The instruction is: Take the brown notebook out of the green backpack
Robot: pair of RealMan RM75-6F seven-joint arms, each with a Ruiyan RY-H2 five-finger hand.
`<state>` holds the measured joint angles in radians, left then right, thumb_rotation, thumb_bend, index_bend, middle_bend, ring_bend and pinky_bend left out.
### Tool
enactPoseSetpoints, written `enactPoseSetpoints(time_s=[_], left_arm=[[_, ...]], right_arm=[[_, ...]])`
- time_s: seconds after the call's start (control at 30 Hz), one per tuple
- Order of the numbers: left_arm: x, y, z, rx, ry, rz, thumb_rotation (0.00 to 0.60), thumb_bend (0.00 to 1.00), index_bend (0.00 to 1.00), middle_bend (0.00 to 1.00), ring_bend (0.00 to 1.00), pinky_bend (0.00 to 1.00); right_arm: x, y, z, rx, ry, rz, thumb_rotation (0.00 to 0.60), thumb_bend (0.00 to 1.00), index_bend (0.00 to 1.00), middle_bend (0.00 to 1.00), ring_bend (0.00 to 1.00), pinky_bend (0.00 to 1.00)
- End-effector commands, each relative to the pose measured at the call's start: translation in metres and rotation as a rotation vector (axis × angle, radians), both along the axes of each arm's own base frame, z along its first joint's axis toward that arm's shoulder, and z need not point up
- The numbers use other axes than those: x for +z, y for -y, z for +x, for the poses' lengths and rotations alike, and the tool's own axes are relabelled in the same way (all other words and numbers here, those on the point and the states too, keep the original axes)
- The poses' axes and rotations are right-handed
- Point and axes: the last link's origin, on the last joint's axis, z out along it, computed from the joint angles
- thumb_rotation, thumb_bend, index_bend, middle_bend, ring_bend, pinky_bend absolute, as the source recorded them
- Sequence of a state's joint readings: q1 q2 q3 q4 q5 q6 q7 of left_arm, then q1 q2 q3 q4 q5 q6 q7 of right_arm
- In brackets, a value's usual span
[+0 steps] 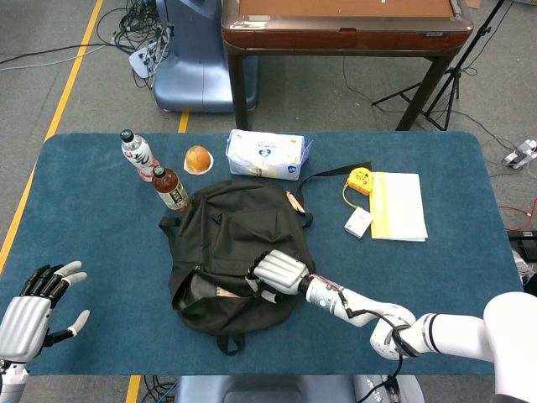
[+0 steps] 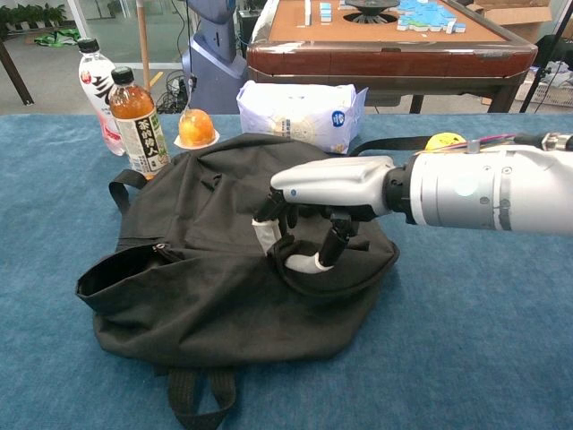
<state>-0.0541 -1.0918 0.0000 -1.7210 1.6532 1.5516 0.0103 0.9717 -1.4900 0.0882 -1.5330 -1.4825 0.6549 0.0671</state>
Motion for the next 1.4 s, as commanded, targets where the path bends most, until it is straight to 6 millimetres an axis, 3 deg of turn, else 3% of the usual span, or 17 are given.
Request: enactPoseSetpoints(time_s=[0.03, 0.4, 1.07, 1.4], left_arm=[[-0.001, 0.0, 0.0, -0.001, 0.001, -0.002, 0.6, 0.25, 0.27, 0.19, 0.14, 0.07], [-0.003, 0.001, 0.001, 0.0, 0.004, -0.007, 0.6, 0.25, 0.27, 0.19, 0.14, 0.07], [-0.002, -0.015, 0.007, -0.08, 0.039, -0.061, 0.6, 0.25, 0.28, 0.19, 0.14, 0.07], [-0.006, -0.034, 0.031, -0.224, 0.12, -0.156, 0.6, 0.25, 0.31, 0.19, 0.18, 0.07]], right_arm=[[0.003, 0.0, -0.001, 0.007, 0.001, -0.001, 0.6, 0.62, 0.48, 0.45, 0.33, 0.31], [0.01, 0.0, -0.003, 0.022, -0.005, -0.007, 0.6, 0.73, 0.43, 0.43, 0.34, 0.31], [0.028, 0.02, -0.01, -0.182, 0.124, -0.26, 0.6, 0.7, 0.43, 0.43, 0.33, 0.31], [0.026, 0.029, 0.001, -0.362, 0.243, -0.378, 0.6, 0.7, 0.43, 0.43, 0.33, 0.31]])
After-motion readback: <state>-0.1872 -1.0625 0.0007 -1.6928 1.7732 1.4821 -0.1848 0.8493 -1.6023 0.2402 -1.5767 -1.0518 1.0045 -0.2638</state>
